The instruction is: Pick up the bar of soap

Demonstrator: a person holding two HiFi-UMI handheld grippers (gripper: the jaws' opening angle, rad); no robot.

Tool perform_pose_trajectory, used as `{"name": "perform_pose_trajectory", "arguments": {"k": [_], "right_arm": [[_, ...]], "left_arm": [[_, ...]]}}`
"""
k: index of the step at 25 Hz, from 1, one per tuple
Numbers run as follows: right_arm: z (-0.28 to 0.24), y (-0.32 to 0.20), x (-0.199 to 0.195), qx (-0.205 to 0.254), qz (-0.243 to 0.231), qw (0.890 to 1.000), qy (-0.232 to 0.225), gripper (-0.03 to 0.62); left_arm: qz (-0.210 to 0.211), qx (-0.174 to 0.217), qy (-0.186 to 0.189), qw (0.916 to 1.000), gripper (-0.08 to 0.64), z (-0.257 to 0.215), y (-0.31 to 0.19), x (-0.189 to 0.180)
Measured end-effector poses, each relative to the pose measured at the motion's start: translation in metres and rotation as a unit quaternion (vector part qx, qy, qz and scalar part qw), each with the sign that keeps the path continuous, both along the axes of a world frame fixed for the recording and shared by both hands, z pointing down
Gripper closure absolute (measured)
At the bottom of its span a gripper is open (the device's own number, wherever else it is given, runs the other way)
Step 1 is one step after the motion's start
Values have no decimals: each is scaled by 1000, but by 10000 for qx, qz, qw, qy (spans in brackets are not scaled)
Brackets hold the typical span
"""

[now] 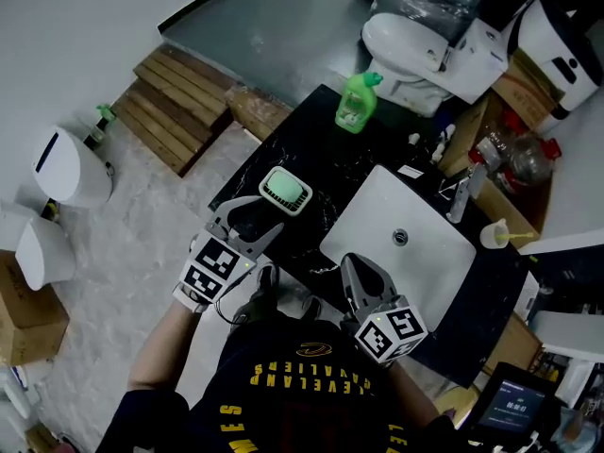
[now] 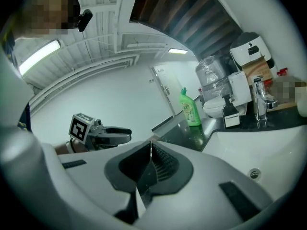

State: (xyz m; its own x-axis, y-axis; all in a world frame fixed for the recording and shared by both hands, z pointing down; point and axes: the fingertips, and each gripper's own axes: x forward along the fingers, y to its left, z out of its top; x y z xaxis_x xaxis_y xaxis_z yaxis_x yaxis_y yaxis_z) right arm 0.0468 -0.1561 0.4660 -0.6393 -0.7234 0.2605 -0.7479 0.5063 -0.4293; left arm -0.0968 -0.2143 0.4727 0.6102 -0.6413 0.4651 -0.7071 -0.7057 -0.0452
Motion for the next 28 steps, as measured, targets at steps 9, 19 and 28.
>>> {"name": "perform_pose_trajectory", "arguments": {"k": [9,19,28], "right_arm": [[3,-41,-5,-153,739,9971,-22,571],[7,-53,14,-242,1463,9889,-112,571],[9,-43,43,-267,2087,9770,-349,571]], "left_arm": [[1489,-464,-1181,9807,347,64,-64,-1],[3538,-305,-3445,8691,306,120,-79,2],[4337,-657,-4560,7744,272,150,-82,1]]}}
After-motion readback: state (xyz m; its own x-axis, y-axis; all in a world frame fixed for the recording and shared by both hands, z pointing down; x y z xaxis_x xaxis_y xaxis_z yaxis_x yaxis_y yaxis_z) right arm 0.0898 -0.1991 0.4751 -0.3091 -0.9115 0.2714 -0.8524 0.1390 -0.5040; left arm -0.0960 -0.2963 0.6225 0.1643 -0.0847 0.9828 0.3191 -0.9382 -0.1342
